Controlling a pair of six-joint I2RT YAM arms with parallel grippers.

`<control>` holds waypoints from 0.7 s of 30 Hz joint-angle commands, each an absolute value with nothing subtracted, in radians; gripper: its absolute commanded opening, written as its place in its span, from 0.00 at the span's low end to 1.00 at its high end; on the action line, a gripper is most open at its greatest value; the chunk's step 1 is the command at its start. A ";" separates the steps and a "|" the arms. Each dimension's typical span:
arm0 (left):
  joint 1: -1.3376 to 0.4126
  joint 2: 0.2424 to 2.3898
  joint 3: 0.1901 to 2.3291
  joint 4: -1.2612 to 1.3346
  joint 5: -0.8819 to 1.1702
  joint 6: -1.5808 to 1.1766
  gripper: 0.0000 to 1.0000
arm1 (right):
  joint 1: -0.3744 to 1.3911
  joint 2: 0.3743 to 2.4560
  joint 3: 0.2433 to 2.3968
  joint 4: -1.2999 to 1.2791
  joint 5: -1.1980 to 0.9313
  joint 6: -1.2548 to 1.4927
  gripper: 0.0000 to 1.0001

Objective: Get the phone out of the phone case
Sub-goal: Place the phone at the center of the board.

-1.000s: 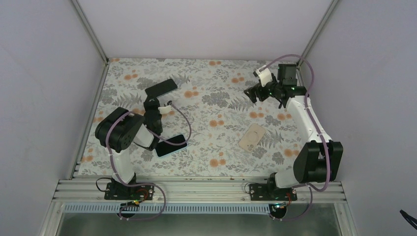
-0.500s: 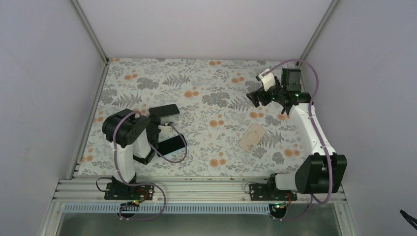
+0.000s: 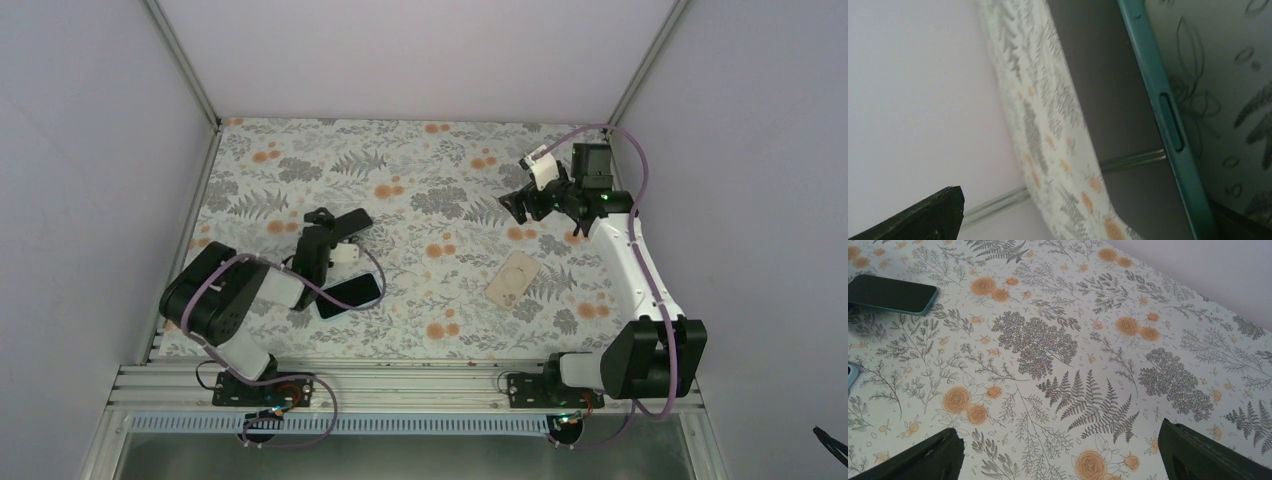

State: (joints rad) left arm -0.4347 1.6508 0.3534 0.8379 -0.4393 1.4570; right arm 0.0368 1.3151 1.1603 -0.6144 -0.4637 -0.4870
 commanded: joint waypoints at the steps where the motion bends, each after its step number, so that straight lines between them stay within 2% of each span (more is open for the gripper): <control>1: -0.449 1.583 0.509 0.155 -0.348 1.330 1.00 | 0.028 1.283 1.158 -0.628 -0.481 -0.514 1.00; 6: -0.460 1.593 0.806 -0.402 -0.237 1.132 1.00 | 0.032 1.315 1.186 -0.702 -0.526 -0.565 1.00; 11: -0.463 1.576 1.038 -0.759 -0.034 1.018 1.00 | 0.049 1.323 1.198 -0.774 -0.568 -0.648 1.00; 16: -0.442 1.525 1.213 -0.967 0.120 0.971 1.00 | 0.099 1.365 1.235 -0.875 -0.573 -0.724 1.00; 21: -0.284 1.446 1.394 -0.968 0.297 0.944 1.00 | 0.322 1.396 1.228 -0.898 -0.492 -0.774 1.00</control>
